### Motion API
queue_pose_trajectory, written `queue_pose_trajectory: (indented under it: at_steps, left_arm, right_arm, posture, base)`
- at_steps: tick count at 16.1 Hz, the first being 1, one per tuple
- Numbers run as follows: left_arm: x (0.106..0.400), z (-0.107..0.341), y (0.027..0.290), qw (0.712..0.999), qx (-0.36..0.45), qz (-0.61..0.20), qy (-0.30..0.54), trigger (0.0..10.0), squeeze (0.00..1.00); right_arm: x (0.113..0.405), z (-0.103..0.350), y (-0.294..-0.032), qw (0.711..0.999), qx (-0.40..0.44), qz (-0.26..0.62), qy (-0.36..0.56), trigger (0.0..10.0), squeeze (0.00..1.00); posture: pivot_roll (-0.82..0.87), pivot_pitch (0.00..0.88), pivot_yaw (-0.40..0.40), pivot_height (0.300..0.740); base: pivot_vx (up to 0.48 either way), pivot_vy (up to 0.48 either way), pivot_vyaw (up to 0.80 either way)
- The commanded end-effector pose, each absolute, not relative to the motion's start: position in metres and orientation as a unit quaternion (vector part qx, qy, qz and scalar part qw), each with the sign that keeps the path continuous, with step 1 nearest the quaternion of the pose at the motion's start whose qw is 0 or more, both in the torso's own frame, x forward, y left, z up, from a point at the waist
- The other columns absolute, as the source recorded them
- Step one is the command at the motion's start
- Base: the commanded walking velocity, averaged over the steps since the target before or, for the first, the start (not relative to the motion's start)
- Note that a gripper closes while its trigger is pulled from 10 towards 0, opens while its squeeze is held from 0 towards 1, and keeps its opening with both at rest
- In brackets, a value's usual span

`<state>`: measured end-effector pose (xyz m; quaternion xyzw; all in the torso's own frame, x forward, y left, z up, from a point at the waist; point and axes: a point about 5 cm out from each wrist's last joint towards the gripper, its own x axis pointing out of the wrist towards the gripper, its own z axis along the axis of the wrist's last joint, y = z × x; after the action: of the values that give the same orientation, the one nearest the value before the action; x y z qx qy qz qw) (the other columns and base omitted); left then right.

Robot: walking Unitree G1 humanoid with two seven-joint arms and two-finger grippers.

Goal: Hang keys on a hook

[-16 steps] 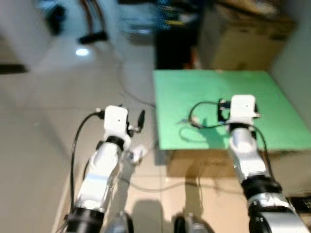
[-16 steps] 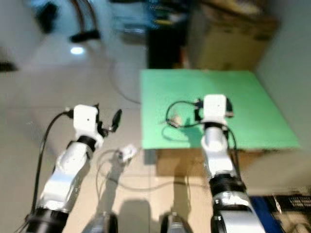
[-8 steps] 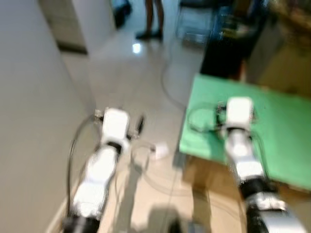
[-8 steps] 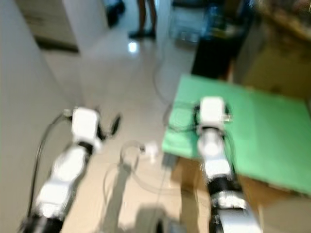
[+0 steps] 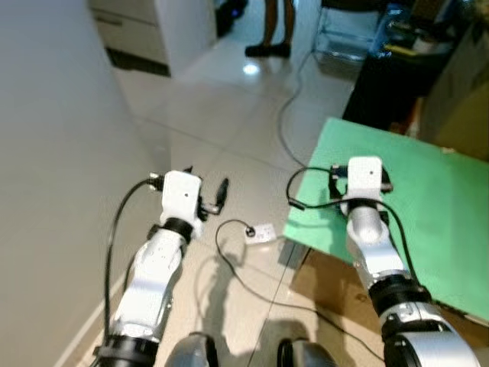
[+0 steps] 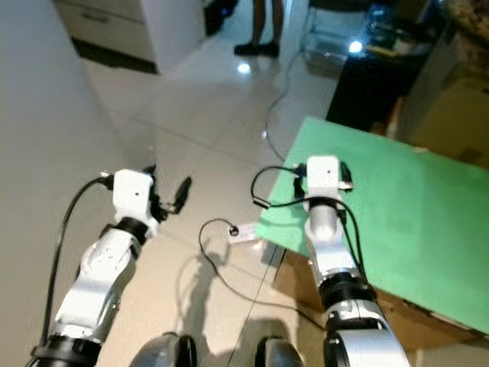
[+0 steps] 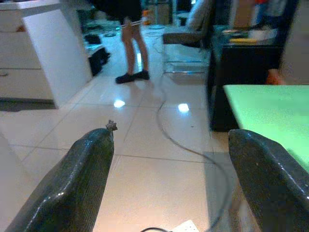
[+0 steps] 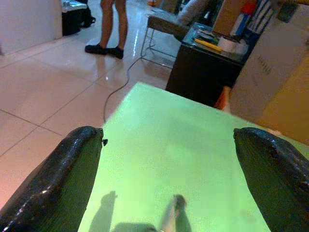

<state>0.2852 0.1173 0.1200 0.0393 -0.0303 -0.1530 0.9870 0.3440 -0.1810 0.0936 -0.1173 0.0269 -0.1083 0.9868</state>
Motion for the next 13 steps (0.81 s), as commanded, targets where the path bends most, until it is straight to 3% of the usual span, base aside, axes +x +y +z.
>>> queue_pose_trajectory:
  at_steps: [1,6,7,10,13]
  left_arm:
    - [0.284,0.122,0.115,0.985,0.041,-0.167,-0.031,10.0,0.0]
    - [0.283,0.122,0.111,0.981,0.049,-0.184,-0.034,10.0,0.0]
    - [0.281,0.125,0.11,0.981,0.02,-0.188,-0.047,10.0,0.0]
    - [0.282,0.121,0.113,0.984,0.033,-0.172,-0.029,10.0,0.0]
    - [0.281,0.121,0.118,0.985,0.028,-0.166,-0.03,10.0,0.0]
  right_arm:
    - [0.342,0.09,-0.184,0.986,-0.116,-0.113,0.034,10.0,0.0]
    - [0.343,0.088,-0.183,0.986,-0.116,-0.112,0.038,10.0,0.0]
    - [0.342,0.086,-0.183,0.986,-0.114,-0.113,0.043,10.0,0.0]
    - [0.342,0.076,-0.178,0.988,-0.083,-0.104,0.072,10.0,0.0]
    - [0.349,0.077,-0.157,0.994,-0.07,-0.044,0.078,10.0,0.0]
  posture:
    - [-0.1,0.139,0.006,0.74]
    - [-0.1,0.13,0.01,0.74]
    - [-0.1,0.131,0.009,0.74]
    - [-0.1,0.138,0.01,0.74]
    - [-0.08,0.15,0.01,0.74]
  base:
    - [0.266,-0.398,0.0]
    - [0.264,-0.398,0.0]
    - [0.281,-0.386,0.0]
    - [0.0,0.0,0.0]
    - [0.0,0.0,0.0]
